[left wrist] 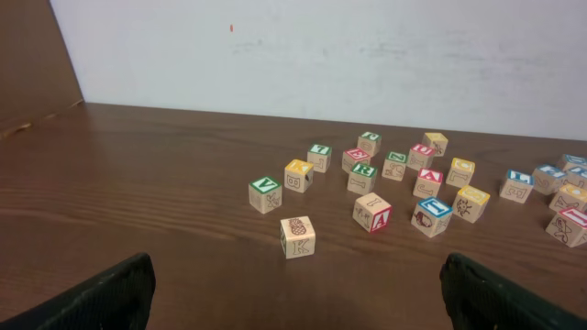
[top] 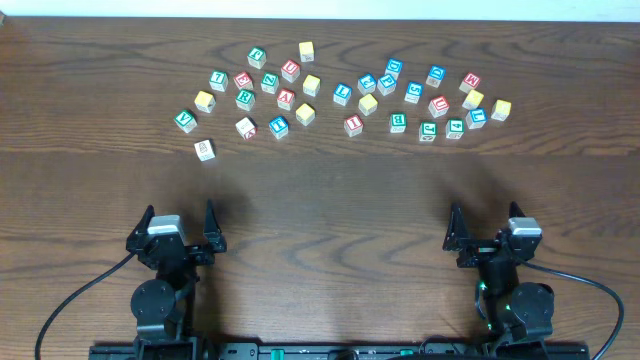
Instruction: Spell out CORL
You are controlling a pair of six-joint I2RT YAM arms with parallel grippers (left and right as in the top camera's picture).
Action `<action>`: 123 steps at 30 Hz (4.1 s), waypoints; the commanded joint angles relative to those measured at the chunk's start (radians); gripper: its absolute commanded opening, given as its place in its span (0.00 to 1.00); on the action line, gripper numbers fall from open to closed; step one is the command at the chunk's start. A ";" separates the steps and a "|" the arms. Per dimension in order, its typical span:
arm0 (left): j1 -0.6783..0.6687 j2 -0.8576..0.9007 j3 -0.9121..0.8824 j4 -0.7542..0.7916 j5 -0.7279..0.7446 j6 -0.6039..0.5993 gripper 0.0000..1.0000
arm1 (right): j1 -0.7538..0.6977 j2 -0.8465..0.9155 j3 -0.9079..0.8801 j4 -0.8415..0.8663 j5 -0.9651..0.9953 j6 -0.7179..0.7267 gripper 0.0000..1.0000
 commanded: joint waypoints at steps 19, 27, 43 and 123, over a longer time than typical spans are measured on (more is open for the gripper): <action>0.008 -0.005 -0.010 -0.048 -0.013 0.017 0.97 | -0.006 -0.003 -0.003 -0.002 -0.003 -0.008 0.99; 0.008 -0.005 -0.010 -0.048 -0.013 0.017 0.98 | -0.006 -0.003 -0.003 -0.002 -0.003 -0.008 0.99; 0.008 -0.005 -0.010 -0.048 -0.013 0.017 0.98 | -0.006 -0.003 -0.003 -0.002 -0.003 -0.008 0.99; 0.008 -0.005 -0.009 -0.039 -0.013 0.017 0.98 | -0.007 -0.002 -0.003 0.011 0.074 -0.008 0.99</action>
